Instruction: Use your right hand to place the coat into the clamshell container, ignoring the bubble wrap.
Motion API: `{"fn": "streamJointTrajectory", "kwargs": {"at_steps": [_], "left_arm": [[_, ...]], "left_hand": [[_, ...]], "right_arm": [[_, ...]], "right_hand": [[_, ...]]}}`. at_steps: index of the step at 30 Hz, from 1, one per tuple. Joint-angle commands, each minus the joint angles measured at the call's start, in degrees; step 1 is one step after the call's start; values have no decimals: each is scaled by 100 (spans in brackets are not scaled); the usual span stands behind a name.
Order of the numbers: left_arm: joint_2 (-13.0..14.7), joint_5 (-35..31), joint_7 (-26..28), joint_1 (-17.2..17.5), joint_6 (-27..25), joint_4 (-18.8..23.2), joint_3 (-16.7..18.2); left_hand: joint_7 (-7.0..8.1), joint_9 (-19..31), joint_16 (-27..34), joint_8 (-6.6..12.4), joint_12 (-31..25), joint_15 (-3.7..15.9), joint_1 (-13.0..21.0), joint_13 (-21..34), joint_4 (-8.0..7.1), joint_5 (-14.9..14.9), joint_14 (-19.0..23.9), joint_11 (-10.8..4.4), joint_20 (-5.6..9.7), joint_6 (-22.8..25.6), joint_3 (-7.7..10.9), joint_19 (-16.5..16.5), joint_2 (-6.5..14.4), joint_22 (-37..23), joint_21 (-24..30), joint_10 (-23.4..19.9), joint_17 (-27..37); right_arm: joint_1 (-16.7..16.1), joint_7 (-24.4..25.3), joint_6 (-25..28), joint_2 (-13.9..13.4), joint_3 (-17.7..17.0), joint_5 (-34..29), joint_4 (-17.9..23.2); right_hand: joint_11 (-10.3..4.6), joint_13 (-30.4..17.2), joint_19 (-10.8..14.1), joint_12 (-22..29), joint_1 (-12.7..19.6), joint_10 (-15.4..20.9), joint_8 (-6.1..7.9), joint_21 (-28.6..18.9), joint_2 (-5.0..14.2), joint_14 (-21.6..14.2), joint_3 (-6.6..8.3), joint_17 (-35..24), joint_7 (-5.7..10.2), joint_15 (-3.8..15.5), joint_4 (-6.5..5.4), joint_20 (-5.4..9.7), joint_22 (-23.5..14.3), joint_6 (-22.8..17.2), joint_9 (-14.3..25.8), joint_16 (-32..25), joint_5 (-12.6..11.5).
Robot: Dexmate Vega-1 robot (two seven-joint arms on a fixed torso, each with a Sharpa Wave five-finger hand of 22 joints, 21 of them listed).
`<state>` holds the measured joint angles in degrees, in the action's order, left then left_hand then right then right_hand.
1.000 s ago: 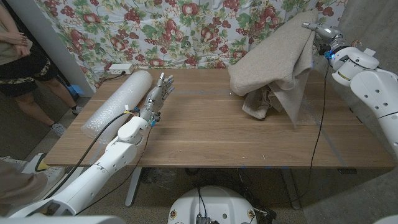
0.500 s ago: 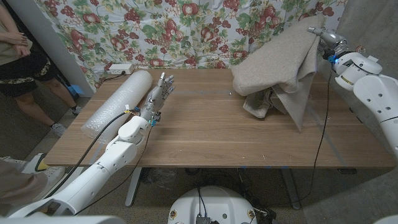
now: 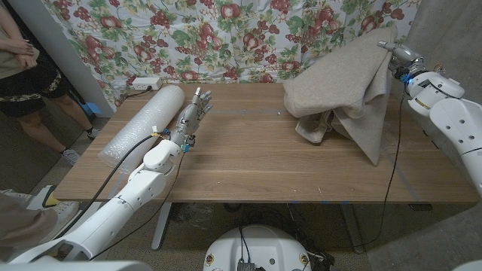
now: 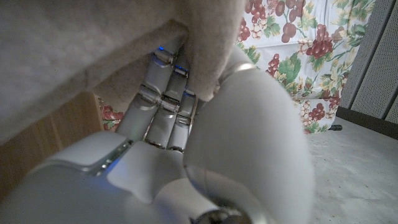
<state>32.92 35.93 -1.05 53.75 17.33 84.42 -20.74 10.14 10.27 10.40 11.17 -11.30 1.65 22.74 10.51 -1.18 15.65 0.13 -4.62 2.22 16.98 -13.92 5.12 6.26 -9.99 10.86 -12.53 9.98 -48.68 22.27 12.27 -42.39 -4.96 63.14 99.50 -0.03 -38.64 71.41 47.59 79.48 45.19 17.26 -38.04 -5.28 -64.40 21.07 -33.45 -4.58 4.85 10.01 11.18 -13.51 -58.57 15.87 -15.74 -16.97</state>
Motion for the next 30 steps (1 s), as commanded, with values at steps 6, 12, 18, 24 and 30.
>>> {"fn": "streamJointTrajectory", "kwargs": {"at_steps": [6, 12, 18, 24, 30], "left_arm": [[26, 12, -55, 4, 10, 8, 2], [51, 18, -74, 19, 9, 29, 10], [98, 33, -98, 44, -17, 74, 22], [132, 44, -144, 33, -38, 74, 26], [127, 56, -206, -12, -29, 37, 16]], "left_hand": [[6, 32, 24, 3, -49, 387, -48, 18, 20, -14, -25, 9, 365, 50, -6, -4, 3, -21, 45, -49, 22], [17, 32, 25, 11, -61, 384, -50, 19, 20, -15, -21, 15, 365, 73, -6, 3, 4, -21, 47, -84, 22], [20, 32, 27, 20, -64, 389, -53, 20, 21, -16, -17, 2, 364, 104, -7, 10, 3, -21, 49, -98, 22], [31, 32, 28, 21, -72, 390, -55, 21, 21, -16, -14, 4, 367, 113, -8, 13, 2, -21, 50, -123, 22], [27, 32, 29, 21, -71, 390, -59, 21, 20, -17, -10, 11, 365, 121, -10, 16, -1, -21, 50, -126, 22]], "right_arm": [[-238, 267, -40, 50, -152, 93, 23], [-330, 438, -9, 58, -220, 120, 36], [-413, 419, -4, 97, -271, 204, -50], [-539, 510, 35, 79, -302, 215, 5], [-642, 733, 57, 58, -348, 158, 118]], "right_hand": [[-62, -5, -339, -49, 38, -77, -27, -56, -22, -648, 1322, -17, 211, 787, -28, 194, 20, -360, 629, 49, 37], [-64, -40, -450, -61, 34, -150, -75, -50, -4, -568, 1311, -19, 231, 787, -34, 194, 38, -313, 619, 78, 87], [-123, 58, -748, -185, 71, -287, -206, 5, 102, -392, 1228, 51, 302, 790, -53, 189, 84, -115, 610, 161, 234], [-78, 344, -1485, -497, 124, -552, -485, 169, 408, 236, 995, 76, 378, 719, -93, 181, 179, 354, 595, 285, 479], [-72, 378, -2116, -593, -55, -762, -537, 306, 702, 1057, 914, 212, 407, 632, -152, 127, 239, 593, 603, 497, 551]]}}
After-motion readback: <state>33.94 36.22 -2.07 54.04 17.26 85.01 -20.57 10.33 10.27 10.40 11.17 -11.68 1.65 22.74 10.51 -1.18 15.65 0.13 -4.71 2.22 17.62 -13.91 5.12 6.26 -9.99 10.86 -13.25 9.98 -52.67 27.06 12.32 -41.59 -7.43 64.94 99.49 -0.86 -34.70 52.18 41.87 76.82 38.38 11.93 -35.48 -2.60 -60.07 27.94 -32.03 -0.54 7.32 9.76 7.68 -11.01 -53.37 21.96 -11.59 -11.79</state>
